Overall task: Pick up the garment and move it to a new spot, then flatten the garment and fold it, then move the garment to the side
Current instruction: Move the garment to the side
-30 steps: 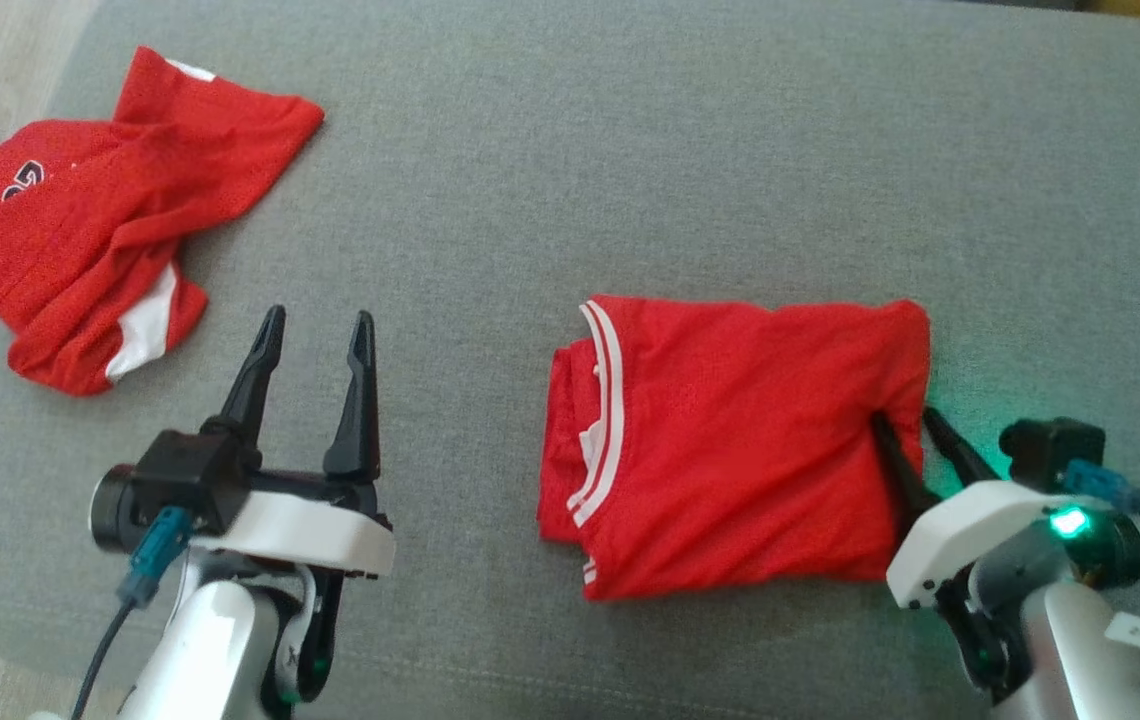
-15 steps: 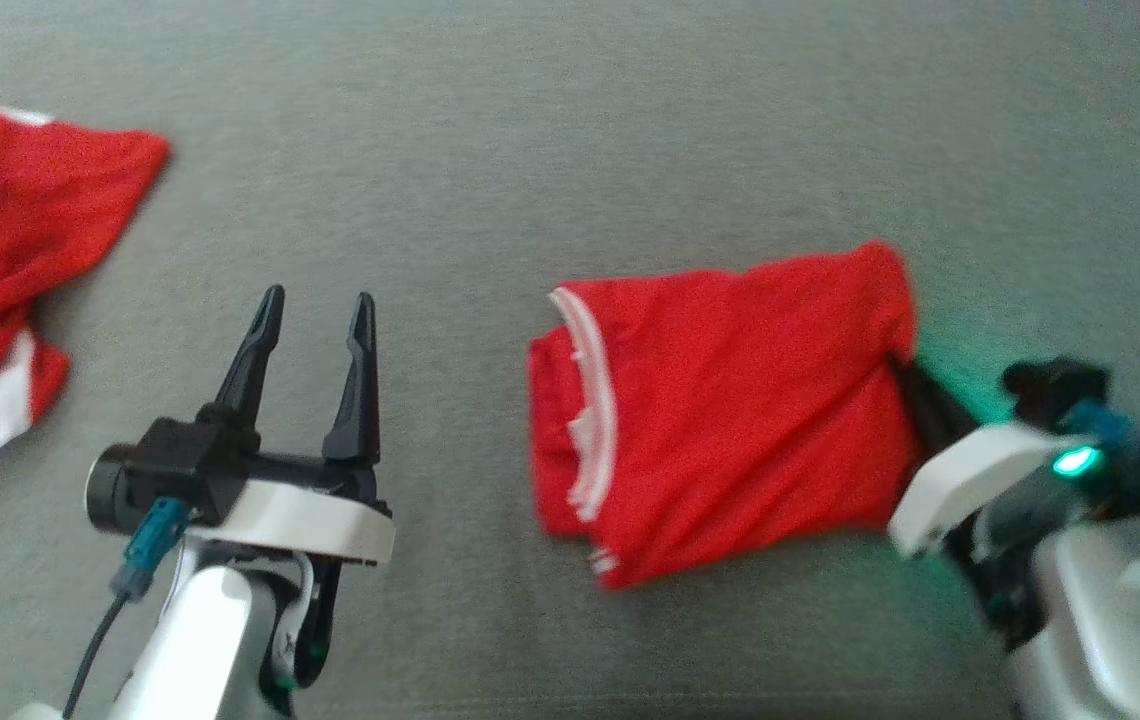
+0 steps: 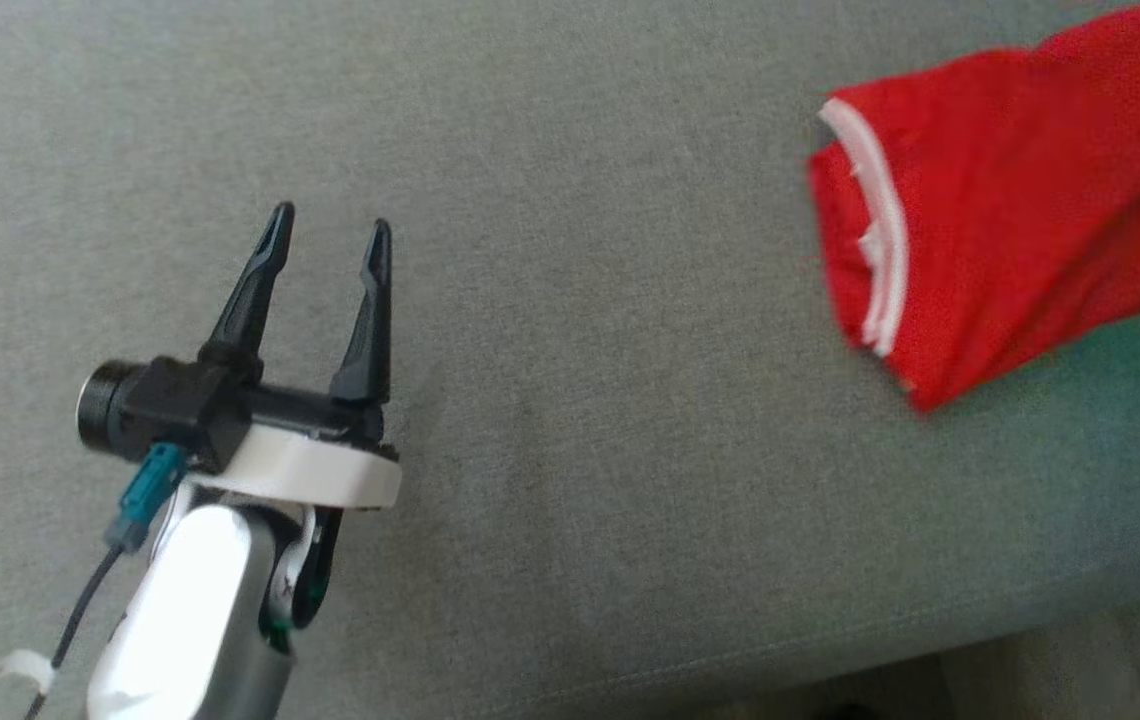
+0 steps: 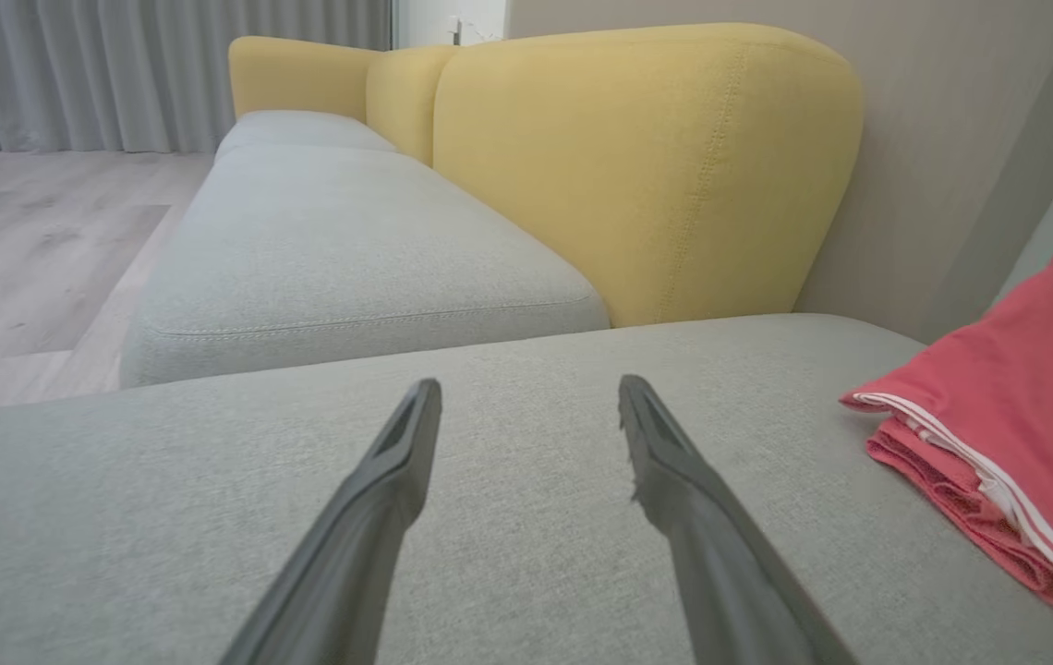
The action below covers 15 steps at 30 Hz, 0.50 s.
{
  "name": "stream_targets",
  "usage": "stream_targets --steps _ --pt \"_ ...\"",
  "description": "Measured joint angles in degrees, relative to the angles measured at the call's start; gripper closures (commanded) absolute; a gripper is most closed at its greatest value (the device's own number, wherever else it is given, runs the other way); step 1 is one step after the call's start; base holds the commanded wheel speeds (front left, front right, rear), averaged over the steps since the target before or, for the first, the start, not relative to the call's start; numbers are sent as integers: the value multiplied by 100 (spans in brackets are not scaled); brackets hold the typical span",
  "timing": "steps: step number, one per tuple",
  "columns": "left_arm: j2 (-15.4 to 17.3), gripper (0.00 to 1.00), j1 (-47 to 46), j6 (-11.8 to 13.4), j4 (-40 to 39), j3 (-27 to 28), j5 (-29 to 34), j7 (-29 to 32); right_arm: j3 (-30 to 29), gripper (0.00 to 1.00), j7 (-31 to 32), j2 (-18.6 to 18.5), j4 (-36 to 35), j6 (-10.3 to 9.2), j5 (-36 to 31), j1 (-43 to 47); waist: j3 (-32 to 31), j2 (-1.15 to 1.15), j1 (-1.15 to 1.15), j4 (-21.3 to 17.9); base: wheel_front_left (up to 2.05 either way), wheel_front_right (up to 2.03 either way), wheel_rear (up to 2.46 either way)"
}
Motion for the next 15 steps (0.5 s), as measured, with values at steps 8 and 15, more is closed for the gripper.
stream_targets --steps 8,15 --pt "-41 0 -444 -164 33 -182 73 -1 -716 100 81 -345 627 0 -51 -568 335 0 -1 138 0 0 0" --pt "-62 0 -444 -259 65 -214 121 -41 -1216 100 -20 -356 1118 0 -433 -572 569 0 -1 407 0 0 0"
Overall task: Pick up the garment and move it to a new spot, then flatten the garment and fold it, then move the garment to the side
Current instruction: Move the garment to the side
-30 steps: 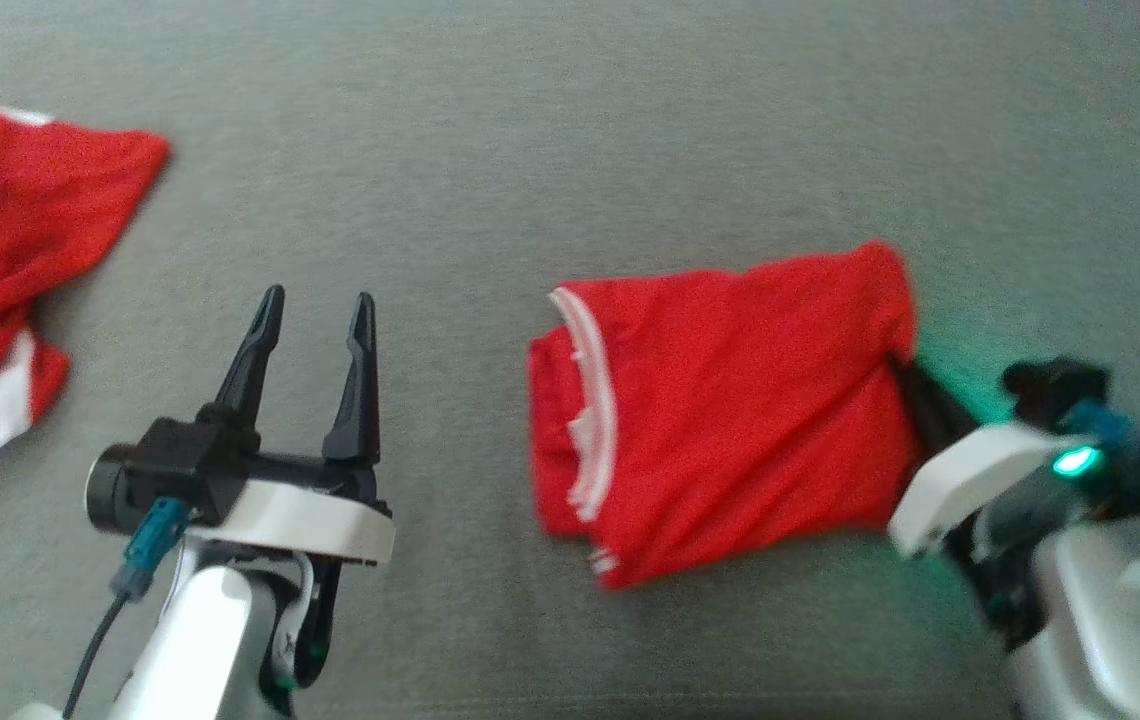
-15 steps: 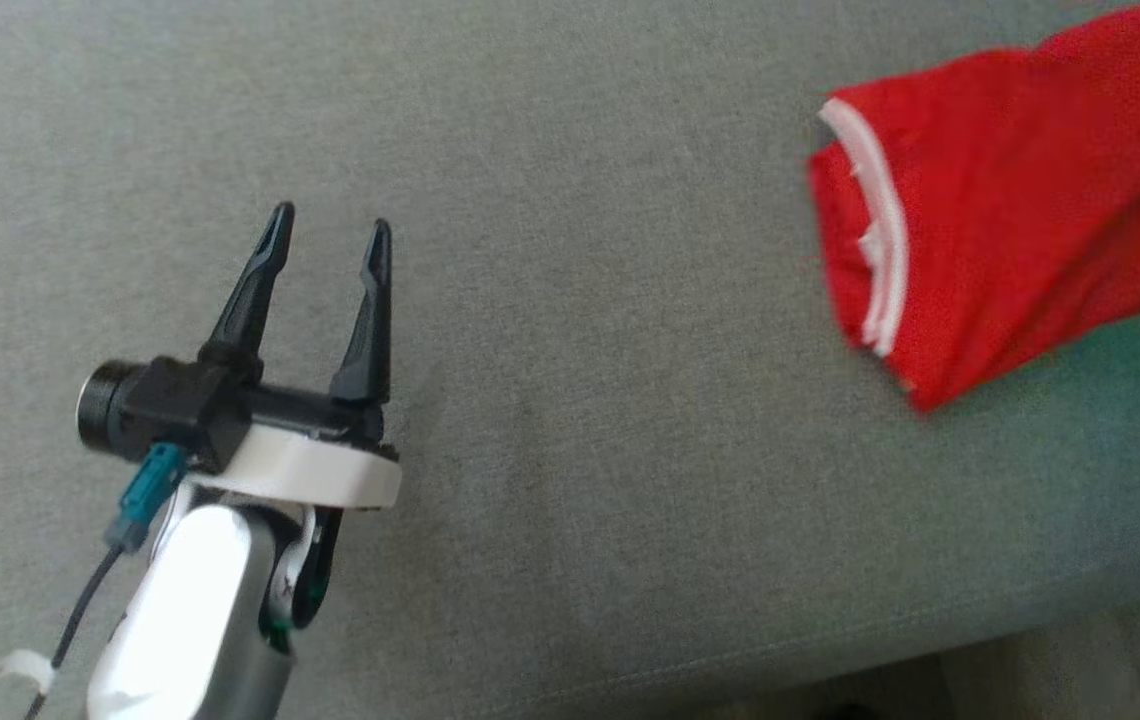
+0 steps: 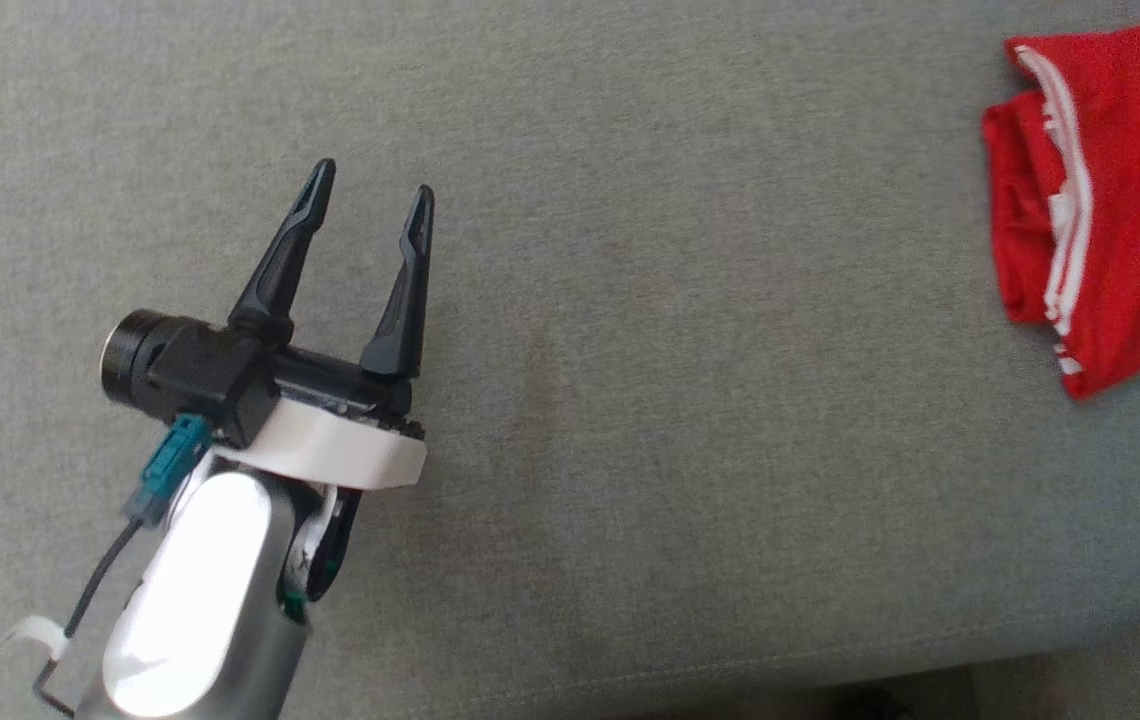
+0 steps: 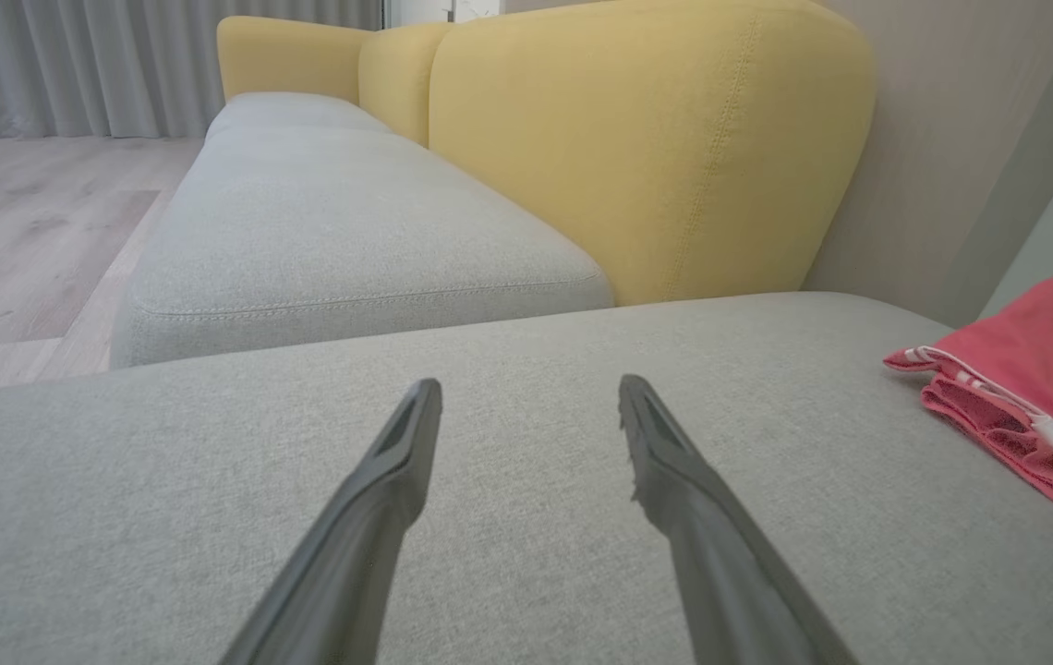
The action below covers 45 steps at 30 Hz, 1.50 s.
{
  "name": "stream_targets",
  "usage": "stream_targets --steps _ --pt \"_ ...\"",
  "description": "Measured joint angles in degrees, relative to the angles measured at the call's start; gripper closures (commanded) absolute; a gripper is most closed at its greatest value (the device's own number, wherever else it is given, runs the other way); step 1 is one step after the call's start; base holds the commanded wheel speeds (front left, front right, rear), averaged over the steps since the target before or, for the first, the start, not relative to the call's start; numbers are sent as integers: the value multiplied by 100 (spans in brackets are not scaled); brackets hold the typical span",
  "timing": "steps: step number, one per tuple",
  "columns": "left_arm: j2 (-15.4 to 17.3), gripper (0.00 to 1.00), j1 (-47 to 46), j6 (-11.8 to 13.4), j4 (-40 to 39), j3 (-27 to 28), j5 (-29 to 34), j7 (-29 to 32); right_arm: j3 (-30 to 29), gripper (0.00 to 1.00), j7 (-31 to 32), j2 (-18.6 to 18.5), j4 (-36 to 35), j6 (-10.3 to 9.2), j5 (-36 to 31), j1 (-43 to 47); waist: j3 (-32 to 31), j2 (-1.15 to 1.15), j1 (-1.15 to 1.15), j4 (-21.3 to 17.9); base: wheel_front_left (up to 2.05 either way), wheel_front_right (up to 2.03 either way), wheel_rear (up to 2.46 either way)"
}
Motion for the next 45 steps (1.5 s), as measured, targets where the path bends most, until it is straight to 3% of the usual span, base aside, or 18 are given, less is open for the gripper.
stream_targets --steps 5,6,7,8,16,26,31,38,45 --pt "11 0 -1 1 12 16 1 0 -235 100 -91 42 224 0 -312 -158 167 0 1 93 0 0 0" --pt "11 0 -1 1 20 15 2 0 -270 73 -124 59 264 0 -350 -202 182 0 1 96 0 0 0" --pt "12 0 -1 2 26 18 11 0 -296 20 -162 77 288 0 -389 -233 188 0 1 91 0 0 0" --pt "18 0 -1 2 29 22 37 0 -307 0 -180 99 309 0 -426 -256 187 0 0 81 0 0 0" --pt "37 0 8 4 75 47 42 0 -378 0 -560 480 46 0 -647 -230 -29 0 0 -41 0 0 0" --pt "79 0 476 63 193 88 -22 0 755 0 -918 1493 -2257 0 -369 1273 -735 0 0 -151 0 0 0" --pt "89 0 714 165 204 163 -121 1 1475 0 -960 1835 -3038 0 -209 2062 -1091 0 -1 -31 0 0 0" --pt "129 0 1156 318 180 249 -243 30 2089 0 -1009 1947 -3424 0 -32 2563 -1449 0 -1 335 0 0 0" --pt "247 0 1635 499 73 407 -334 110 2067 0 -1010 1992 -3468 0 -36 3060 -1836 0 -1 514 0 0 0"
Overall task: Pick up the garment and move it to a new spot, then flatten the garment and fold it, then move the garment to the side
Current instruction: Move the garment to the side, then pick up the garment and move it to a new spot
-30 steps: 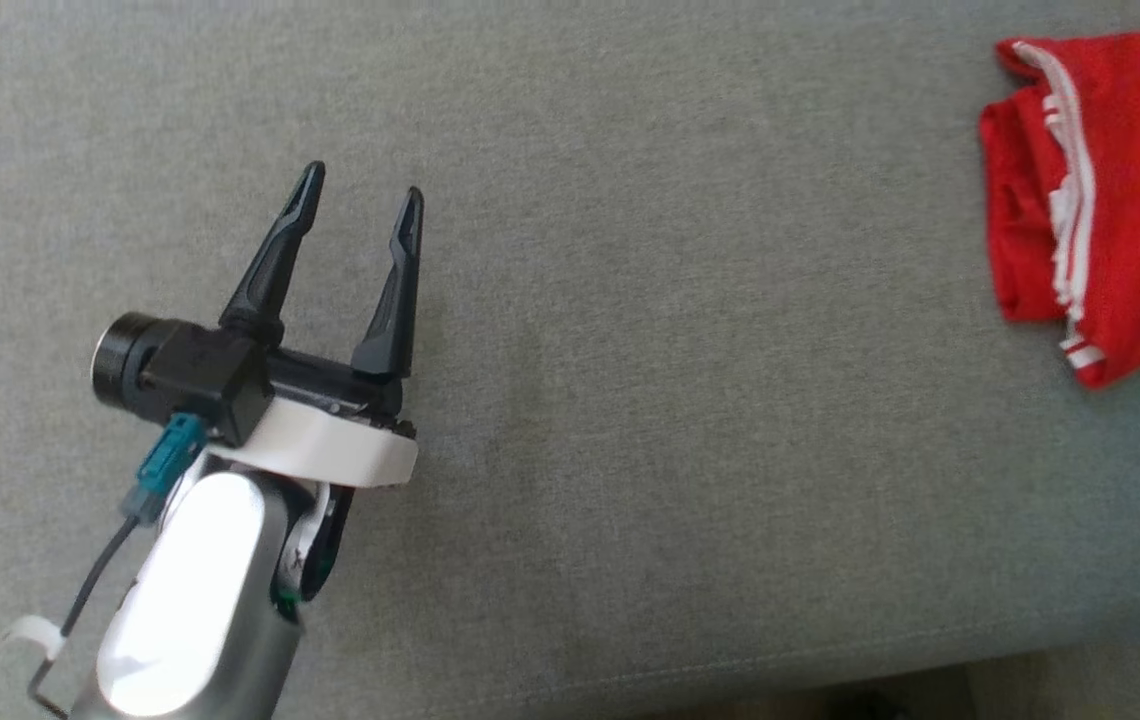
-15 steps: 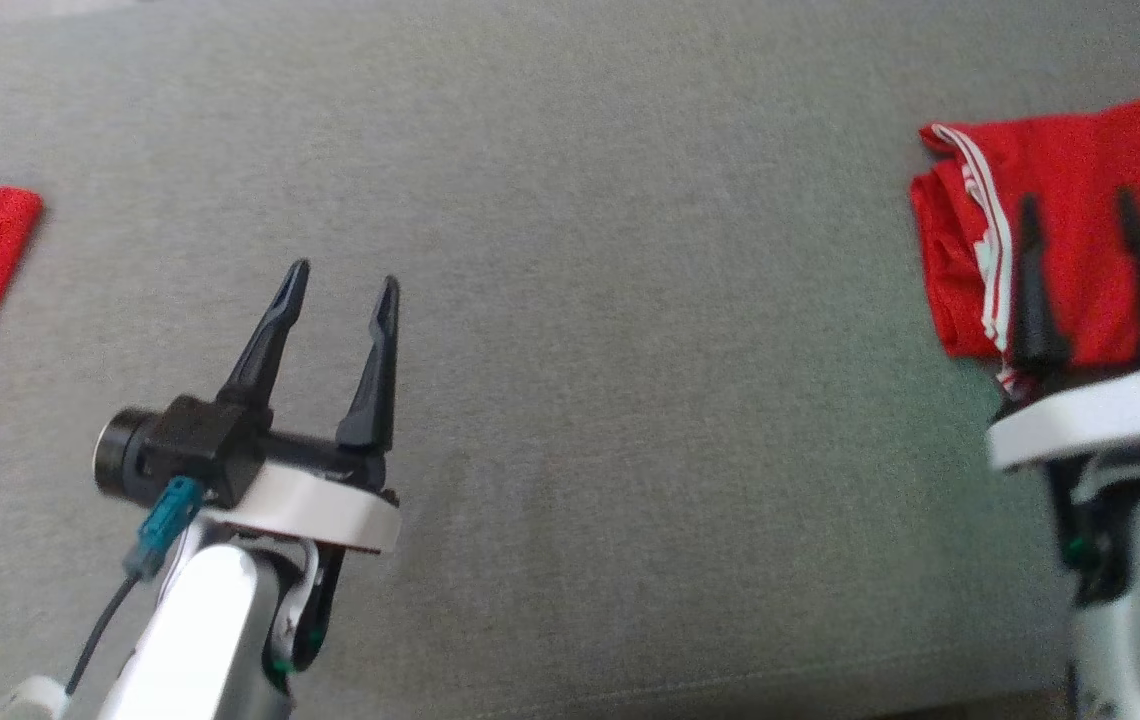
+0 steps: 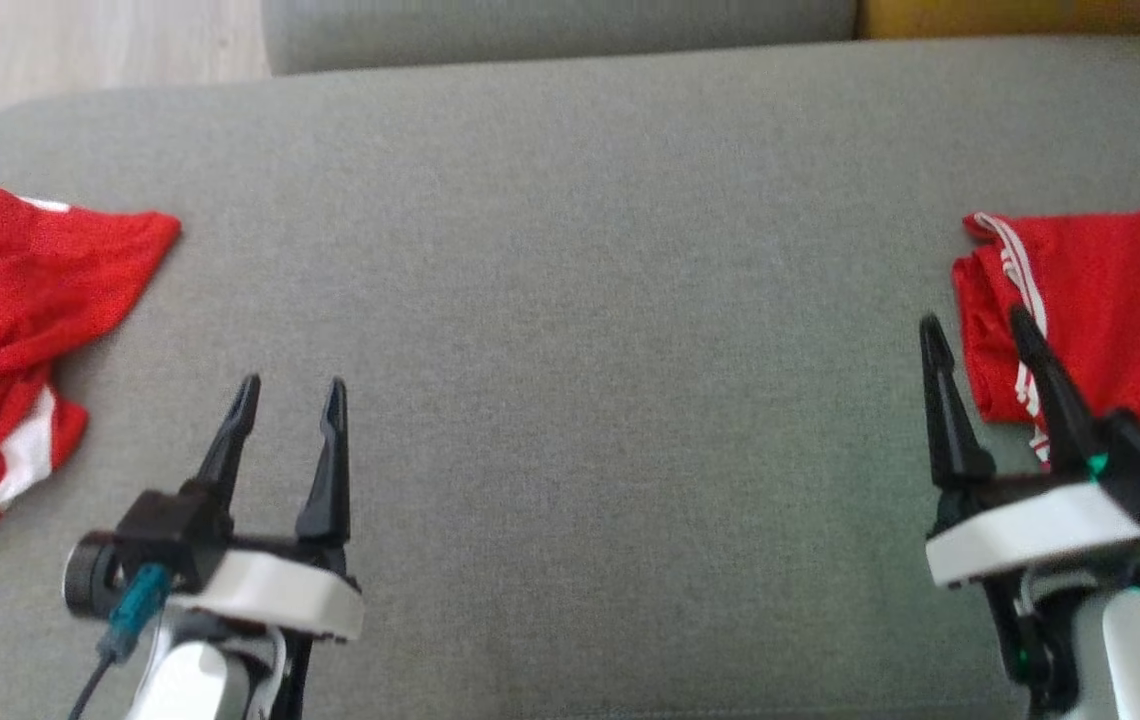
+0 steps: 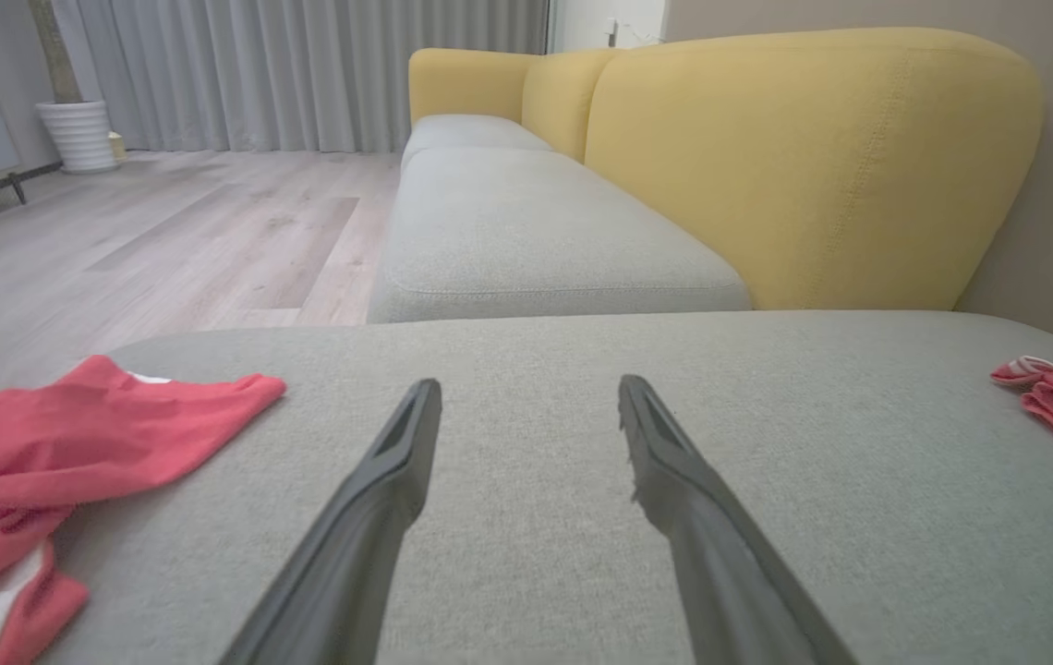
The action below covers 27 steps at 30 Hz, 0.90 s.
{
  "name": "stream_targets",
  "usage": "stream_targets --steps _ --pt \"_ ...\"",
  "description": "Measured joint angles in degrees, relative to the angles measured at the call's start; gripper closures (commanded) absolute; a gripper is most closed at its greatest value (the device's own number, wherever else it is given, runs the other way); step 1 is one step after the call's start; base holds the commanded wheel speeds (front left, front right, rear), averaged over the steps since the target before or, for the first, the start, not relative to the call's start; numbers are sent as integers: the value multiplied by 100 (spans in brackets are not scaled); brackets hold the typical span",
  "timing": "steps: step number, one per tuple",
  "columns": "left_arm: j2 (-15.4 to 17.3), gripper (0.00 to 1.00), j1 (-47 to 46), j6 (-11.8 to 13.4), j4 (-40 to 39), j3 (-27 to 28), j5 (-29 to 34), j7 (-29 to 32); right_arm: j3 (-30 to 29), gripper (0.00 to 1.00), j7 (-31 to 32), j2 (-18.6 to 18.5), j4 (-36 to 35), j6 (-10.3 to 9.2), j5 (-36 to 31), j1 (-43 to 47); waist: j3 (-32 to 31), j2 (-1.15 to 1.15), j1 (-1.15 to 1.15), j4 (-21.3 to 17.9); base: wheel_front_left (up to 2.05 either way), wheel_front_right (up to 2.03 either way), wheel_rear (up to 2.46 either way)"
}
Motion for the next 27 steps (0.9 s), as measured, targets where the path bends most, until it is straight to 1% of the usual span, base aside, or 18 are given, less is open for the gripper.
stream_targets --steps 4,11,14,27 --pt "24 0 294 45 -23 -7 -53 53 -110 0 4 12 -27 0 -62 354 -253 0 0 45 0 0 0" --pt "108 0 662 74 -36 -14 -138 151 -151 0 158 31 -344 0 -48 909 -681 0 0 115 0 0 0" --pt "126 0 817 162 -98 -12 -138 205 -149 0 232 35 -431 0 -48 1056 -822 0 0 138 0 0 0" --pt "193 0 920 169 -174 -12 -194 255 -146 0 314 37 -479 0 -48 1133 -896 0 0 181 0 0 0"
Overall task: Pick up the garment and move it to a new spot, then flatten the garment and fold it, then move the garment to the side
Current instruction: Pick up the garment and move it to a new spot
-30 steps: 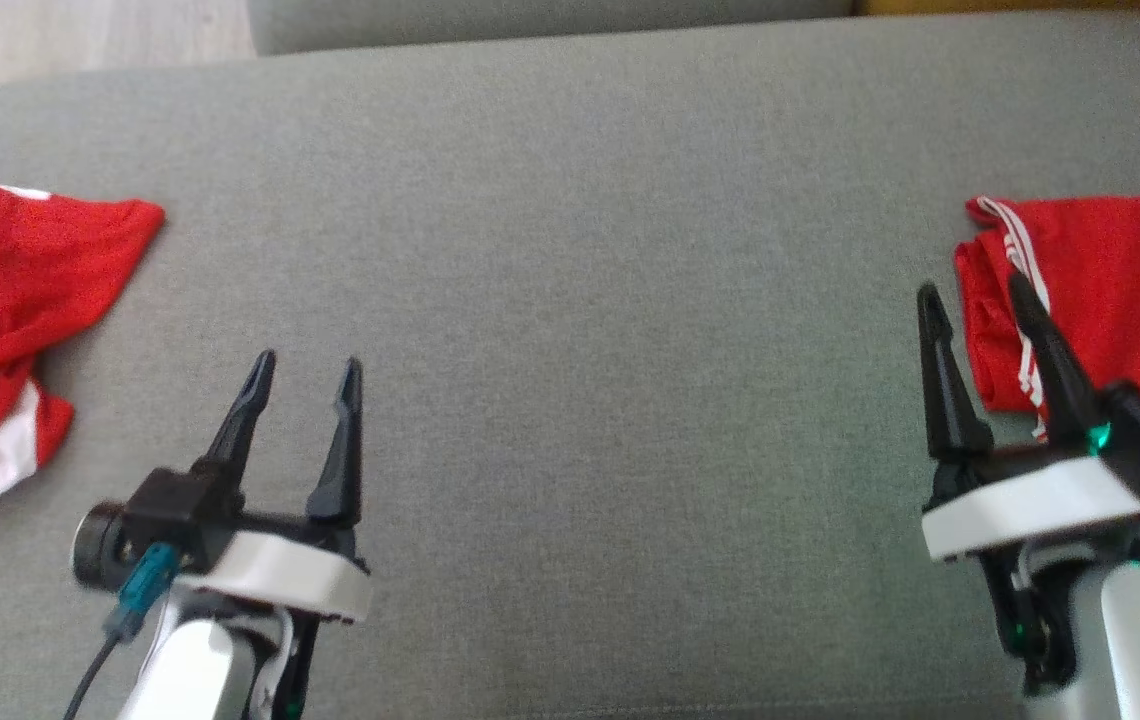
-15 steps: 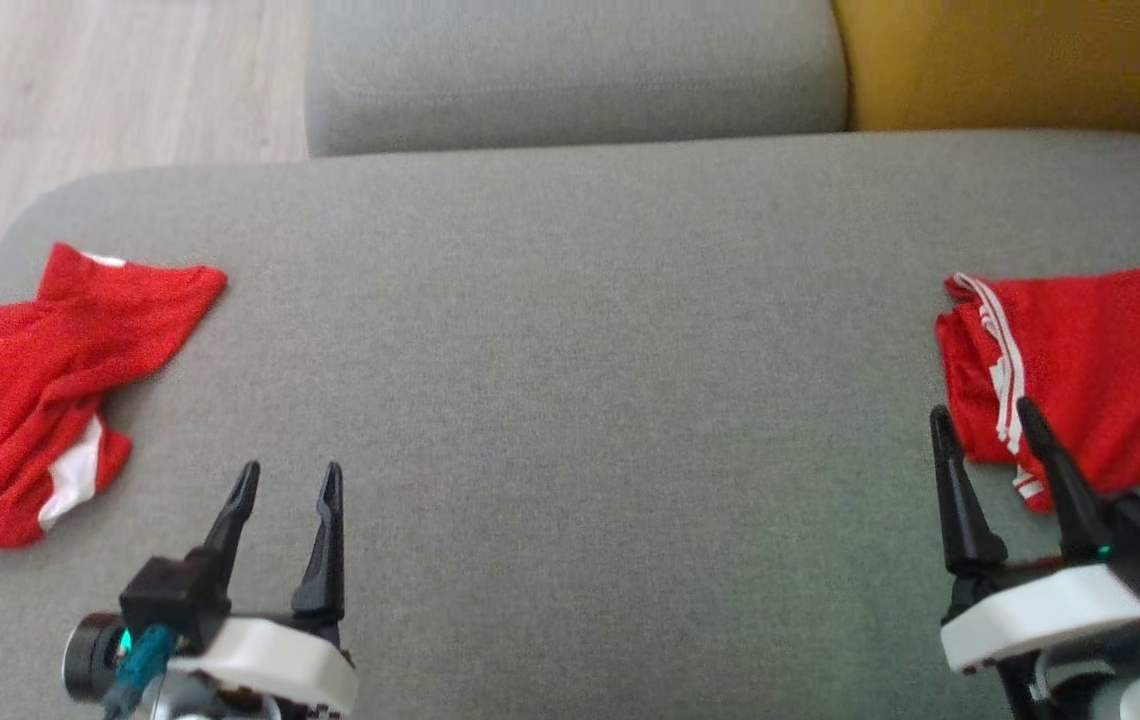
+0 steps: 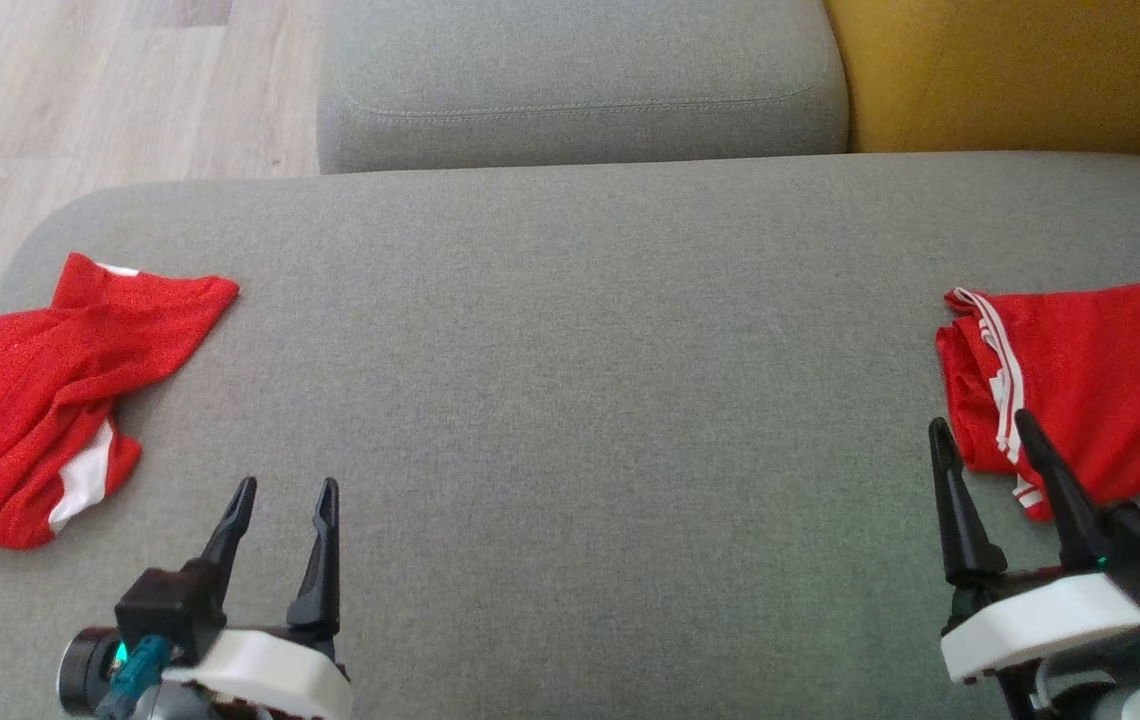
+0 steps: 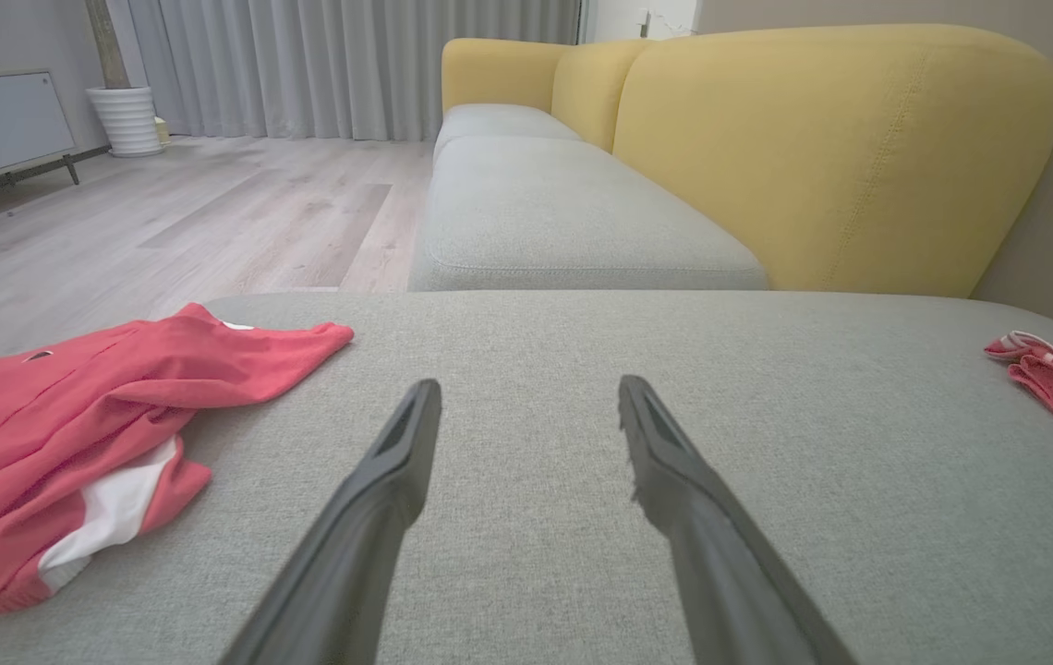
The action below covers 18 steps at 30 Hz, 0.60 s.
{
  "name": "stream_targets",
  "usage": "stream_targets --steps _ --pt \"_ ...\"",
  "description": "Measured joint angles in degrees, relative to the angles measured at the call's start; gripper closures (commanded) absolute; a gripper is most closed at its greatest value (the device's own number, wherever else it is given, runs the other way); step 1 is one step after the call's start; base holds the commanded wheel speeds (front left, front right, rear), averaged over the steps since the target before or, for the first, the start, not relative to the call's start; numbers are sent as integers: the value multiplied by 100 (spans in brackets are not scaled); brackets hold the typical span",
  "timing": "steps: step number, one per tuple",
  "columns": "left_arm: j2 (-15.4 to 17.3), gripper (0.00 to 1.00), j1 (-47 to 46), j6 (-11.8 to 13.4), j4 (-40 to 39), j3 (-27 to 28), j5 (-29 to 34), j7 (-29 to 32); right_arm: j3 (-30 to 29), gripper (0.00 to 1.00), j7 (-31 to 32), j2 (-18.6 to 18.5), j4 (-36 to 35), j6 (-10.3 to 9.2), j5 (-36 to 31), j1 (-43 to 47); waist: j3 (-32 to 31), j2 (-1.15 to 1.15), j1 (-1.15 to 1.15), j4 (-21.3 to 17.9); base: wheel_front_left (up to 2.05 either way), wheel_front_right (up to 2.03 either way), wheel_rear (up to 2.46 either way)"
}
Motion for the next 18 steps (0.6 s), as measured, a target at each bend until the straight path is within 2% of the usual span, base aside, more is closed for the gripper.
stream_targets --steps 13,18 --pt "5 0 -2 59 1 -18 -9 40 -14 0 51 1 0 0 0 -1 35 0 0 9 0 0 0" --pt "2 0 -36 97 -29 -44 -11 40 -132 0 51 2 -32 0 0 1 58 0 0 146 0 0 0"
